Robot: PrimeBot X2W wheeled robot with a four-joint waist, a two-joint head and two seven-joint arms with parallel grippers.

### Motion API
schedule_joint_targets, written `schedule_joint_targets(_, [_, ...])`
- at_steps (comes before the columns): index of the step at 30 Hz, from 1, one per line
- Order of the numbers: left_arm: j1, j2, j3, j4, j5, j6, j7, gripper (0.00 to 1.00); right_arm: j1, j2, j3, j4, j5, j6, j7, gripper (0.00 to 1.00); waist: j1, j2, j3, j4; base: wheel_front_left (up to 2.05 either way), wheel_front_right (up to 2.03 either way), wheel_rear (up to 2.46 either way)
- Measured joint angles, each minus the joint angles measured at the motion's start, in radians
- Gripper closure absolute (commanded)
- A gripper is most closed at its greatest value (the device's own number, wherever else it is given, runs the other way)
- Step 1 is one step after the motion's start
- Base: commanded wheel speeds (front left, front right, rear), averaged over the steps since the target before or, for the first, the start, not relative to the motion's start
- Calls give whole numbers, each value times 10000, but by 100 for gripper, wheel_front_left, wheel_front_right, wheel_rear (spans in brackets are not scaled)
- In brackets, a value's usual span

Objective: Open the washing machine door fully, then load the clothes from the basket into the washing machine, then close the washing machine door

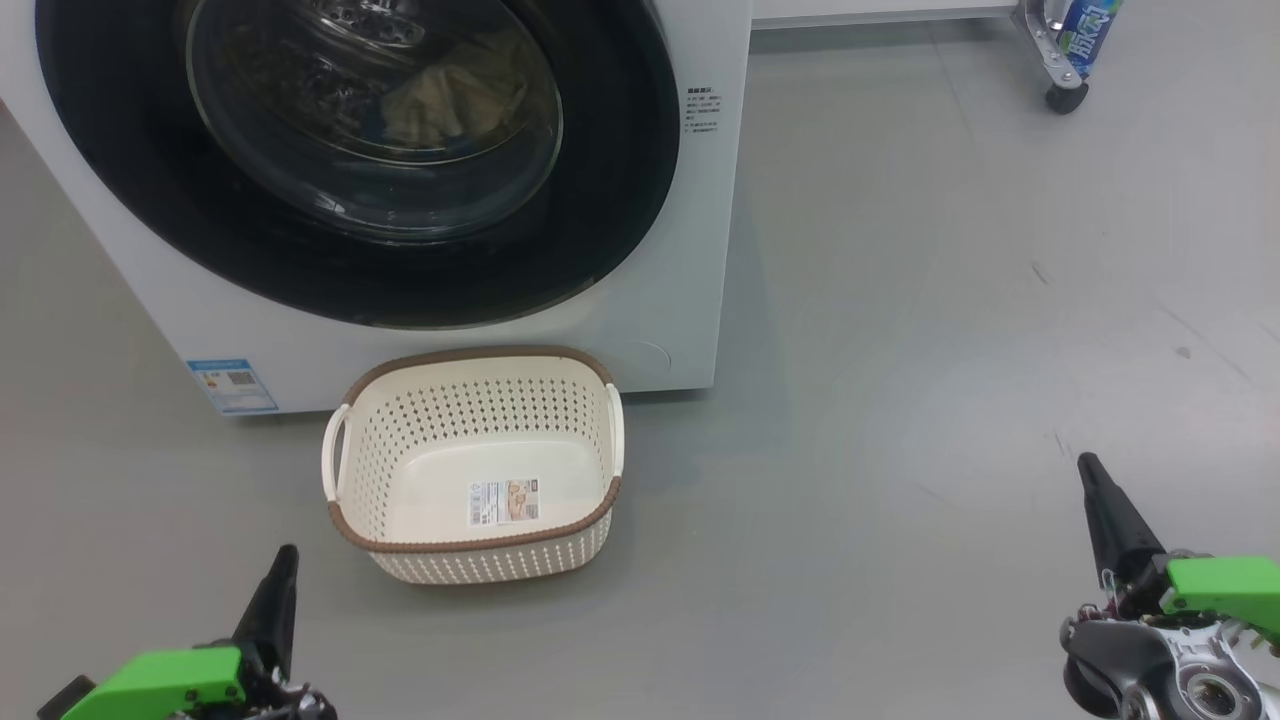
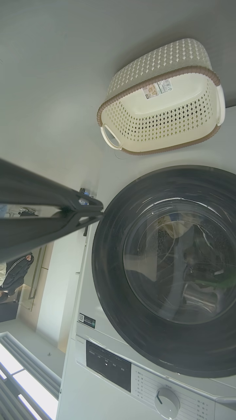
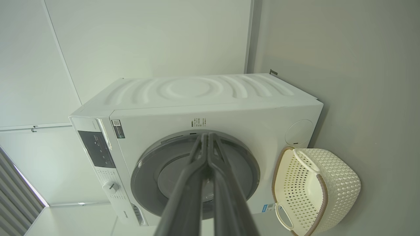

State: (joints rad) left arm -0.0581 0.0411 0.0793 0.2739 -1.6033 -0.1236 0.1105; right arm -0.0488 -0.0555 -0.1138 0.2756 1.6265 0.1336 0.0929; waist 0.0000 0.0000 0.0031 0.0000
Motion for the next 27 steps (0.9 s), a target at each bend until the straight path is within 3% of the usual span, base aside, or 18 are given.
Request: schedule_joint_targets(27, [0, -2, 0, 2, 0, 0, 0, 100, -3, 27, -50, 0, -2, 0, 58, 100, 0, 0, 0, 0, 0, 0, 0])
